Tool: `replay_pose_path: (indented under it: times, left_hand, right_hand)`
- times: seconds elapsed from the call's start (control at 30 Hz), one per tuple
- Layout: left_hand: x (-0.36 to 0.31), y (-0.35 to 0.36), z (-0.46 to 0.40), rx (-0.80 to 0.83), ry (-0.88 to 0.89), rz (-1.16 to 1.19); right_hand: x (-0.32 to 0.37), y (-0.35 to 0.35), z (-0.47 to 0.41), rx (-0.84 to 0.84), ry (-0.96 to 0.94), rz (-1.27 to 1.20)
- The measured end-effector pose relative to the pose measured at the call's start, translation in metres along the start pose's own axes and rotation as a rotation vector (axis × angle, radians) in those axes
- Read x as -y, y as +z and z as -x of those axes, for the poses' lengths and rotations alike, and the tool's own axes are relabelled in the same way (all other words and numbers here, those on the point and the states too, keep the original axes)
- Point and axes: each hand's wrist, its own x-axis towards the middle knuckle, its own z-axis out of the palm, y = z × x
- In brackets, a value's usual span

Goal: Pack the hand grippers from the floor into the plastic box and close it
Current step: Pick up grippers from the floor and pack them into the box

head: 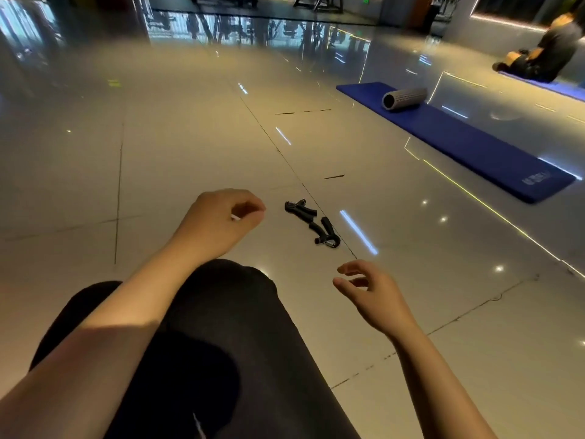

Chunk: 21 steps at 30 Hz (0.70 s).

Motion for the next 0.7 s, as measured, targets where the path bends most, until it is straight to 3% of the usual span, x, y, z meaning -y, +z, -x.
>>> replay_pose_path:
  times: [0.33,0.7]
  left_hand:
    - [0.023,0.007,-0.142,0.053,0.128,-0.039]
    - [0.088,0.057,-0.337,0.338,0.172,-0.22]
  right_hand:
    - [-0.011,-0.02,-0.103,-0.119,0.092,-0.032]
    - [-0.073,-0.007,-0.251,-0.065,0.339,-0.012]
